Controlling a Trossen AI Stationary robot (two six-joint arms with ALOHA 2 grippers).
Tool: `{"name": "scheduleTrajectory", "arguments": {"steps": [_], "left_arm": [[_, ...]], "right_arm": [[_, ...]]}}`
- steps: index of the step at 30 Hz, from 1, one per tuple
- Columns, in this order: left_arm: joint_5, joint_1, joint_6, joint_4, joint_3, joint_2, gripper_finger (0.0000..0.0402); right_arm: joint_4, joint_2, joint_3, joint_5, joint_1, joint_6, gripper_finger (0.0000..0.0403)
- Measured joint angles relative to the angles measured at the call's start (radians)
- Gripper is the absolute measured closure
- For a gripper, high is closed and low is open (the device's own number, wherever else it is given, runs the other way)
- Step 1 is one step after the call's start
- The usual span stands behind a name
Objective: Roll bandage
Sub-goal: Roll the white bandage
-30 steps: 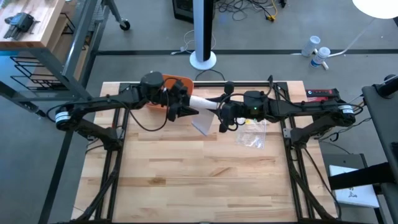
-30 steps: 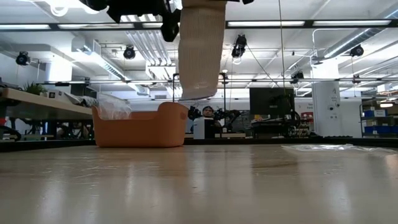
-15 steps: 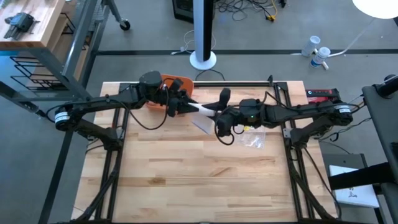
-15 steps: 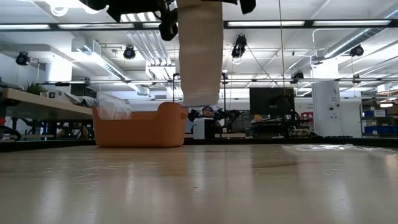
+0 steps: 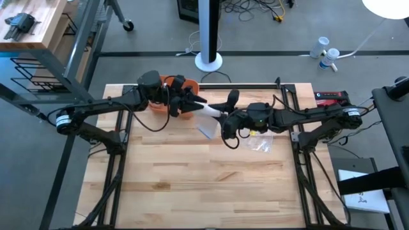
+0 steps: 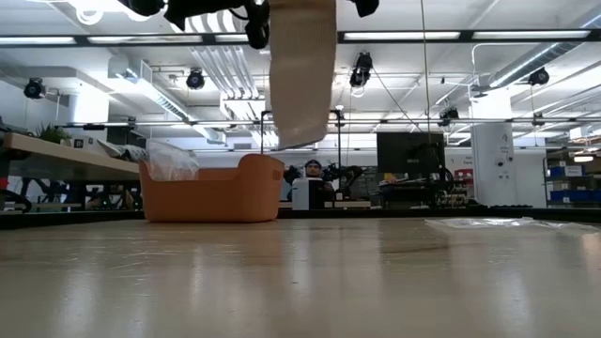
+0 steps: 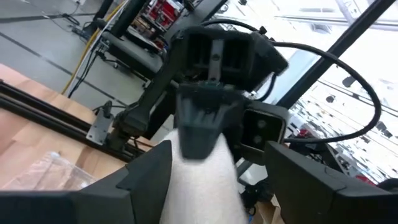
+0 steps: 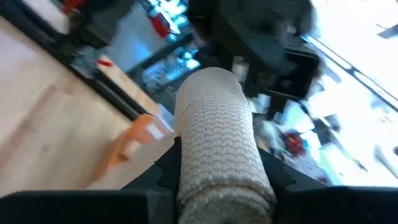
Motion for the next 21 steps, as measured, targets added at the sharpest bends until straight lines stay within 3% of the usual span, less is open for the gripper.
{"name": "scheduleTrajectory", "arguments": {"steps": [3, 21], "left_arm": [[-0.01, 0.001, -0.001, 0.003, 0.0, 0.0, 0.0152], [0.001, -0.001, -0.002, -0.006, 0.0, 0.0, 0.0174]], "right_arm": [[0.024, 0.0, 0.0, 0.046, 0.0, -0.046, 0.0299], [0.1, -0.004, -0.001, 0.068, -0.001, -0.146, 0.0301]]}}
